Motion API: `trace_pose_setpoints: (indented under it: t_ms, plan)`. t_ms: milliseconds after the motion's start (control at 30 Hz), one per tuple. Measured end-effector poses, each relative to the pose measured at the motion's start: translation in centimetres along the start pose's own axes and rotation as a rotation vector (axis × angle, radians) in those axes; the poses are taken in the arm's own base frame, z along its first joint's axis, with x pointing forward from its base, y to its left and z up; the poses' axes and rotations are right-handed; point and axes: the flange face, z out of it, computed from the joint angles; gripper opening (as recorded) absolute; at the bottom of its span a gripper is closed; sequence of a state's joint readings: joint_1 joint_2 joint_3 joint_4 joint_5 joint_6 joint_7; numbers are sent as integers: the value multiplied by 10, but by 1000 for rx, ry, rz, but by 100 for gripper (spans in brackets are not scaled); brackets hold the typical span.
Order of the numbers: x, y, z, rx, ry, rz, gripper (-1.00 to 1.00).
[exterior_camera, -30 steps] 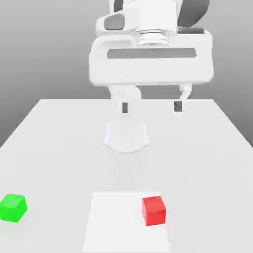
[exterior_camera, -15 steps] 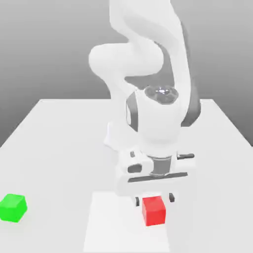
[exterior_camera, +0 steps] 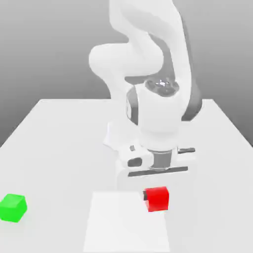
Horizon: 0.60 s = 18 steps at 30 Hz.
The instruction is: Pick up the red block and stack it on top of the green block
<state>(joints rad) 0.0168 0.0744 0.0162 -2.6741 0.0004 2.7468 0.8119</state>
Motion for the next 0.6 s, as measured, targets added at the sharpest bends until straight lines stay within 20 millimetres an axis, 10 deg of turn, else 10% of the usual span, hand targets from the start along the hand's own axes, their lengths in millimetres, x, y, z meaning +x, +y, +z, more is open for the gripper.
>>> trace_pose_setpoints:
  t_ms: [233, 367, 467, 500, 600]
  plan:
    - [144, 144, -21, 2, -4, 532, -100]
    - [190, 238, -22, 3, 0, 783, -100]
    - [197, 256, 12, 3, 2, 829, -100]
    - [197, 257, 23, 2, 2, 832, 100]
    - [197, 257, 23, 2, 2, 832, 100]
